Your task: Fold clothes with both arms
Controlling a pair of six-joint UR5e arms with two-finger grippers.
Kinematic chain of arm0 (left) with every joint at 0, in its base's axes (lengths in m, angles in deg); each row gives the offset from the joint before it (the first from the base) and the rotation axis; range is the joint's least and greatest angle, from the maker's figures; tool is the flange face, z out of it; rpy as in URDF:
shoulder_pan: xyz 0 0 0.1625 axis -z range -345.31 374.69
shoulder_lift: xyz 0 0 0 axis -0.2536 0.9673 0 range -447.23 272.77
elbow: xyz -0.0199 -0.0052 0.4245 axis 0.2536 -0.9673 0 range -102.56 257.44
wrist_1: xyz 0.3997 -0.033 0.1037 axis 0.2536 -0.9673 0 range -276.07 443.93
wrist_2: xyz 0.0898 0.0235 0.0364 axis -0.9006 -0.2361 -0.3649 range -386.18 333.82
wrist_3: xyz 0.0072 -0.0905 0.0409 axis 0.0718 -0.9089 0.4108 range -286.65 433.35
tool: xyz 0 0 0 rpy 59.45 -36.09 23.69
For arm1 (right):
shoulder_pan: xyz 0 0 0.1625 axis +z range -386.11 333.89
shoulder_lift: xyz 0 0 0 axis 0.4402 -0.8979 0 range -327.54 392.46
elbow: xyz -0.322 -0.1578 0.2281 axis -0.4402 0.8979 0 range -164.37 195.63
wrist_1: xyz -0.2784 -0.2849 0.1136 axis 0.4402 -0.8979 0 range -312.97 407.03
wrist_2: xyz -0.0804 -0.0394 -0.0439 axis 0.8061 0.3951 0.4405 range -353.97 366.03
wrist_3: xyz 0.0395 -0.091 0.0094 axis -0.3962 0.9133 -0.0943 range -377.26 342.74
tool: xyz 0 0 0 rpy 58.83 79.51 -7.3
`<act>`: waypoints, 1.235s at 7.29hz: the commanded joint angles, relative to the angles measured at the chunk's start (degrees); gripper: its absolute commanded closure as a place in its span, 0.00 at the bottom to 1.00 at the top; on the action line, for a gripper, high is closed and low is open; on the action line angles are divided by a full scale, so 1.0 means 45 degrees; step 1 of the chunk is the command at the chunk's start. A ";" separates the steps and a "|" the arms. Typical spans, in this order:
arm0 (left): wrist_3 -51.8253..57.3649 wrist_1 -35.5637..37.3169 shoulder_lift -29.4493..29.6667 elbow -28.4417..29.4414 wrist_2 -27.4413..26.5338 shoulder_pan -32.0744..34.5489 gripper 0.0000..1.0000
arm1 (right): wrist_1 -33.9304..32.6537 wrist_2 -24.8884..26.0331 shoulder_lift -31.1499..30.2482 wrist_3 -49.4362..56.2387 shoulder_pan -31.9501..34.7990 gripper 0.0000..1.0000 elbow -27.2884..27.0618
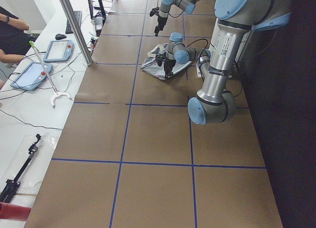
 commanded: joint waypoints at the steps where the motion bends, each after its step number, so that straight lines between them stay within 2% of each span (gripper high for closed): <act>1: 0.0684 -0.1738 0.0192 0.1489 -0.0228 0.0810 1.00 | 0.0630 0.0003 -0.0024 -0.0018 0.0008 0.00 -0.0024; 2: 0.0820 -0.2661 0.0193 0.1944 -0.0383 0.1238 1.00 | 0.0693 0.0041 0.0034 -0.0154 -0.0185 0.00 -0.0044; 4: 0.1601 -0.4497 0.0833 0.4049 -0.0365 0.1417 1.00 | 0.0713 0.0081 0.0073 -0.0155 -0.0245 0.00 -0.0239; 6: 0.2921 -0.5262 0.1303 0.5362 -0.0385 0.2817 1.00 | 0.0713 0.0138 0.0054 -0.0155 -0.0304 0.00 -0.0141; 9: 0.3708 -0.6631 0.3409 0.8171 -0.0385 0.3857 1.00 | 0.0713 0.0081 0.0112 -0.0175 -0.0324 0.00 -0.0161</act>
